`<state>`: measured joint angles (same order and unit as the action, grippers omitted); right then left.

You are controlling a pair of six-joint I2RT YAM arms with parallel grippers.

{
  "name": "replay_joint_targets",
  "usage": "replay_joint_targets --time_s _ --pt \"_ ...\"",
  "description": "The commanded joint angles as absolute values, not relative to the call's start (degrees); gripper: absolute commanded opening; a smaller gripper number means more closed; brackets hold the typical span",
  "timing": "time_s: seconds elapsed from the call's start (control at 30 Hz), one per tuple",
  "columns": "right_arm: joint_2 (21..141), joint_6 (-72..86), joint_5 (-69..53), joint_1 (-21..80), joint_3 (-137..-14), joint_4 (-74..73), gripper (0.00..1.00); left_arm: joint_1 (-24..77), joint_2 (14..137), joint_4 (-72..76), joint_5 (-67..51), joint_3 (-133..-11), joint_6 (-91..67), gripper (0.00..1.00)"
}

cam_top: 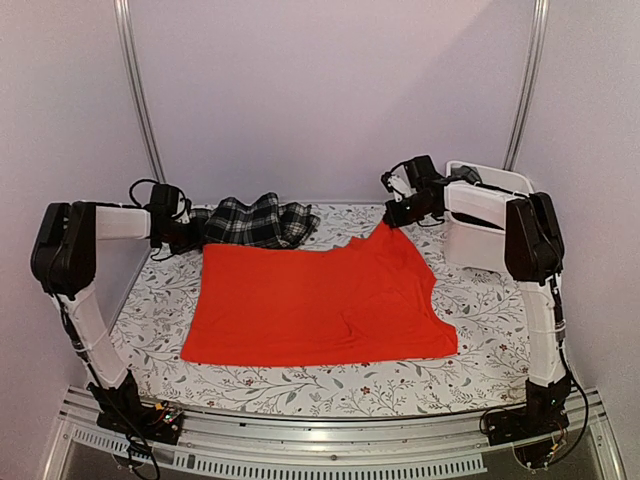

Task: Fold and stack the mixed laundry pile
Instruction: Pick up the 1/3-folded T-shirt from the center of the board.

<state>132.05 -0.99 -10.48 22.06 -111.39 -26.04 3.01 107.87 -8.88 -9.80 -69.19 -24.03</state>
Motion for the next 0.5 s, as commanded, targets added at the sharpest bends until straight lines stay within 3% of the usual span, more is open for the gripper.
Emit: replay_joint_targets --time_s 0.0,0.47 --pt "125.6 1.6 -12.7 21.6 -104.8 -23.0 0.00 3.6 104.8 -8.7 -9.3 -65.5 -23.9 0.00" --pt "113.5 3.3 -16.7 22.2 -86.8 -17.4 0.00 5.0 96.3 -6.5 -8.9 -54.6 -26.0 0.00"
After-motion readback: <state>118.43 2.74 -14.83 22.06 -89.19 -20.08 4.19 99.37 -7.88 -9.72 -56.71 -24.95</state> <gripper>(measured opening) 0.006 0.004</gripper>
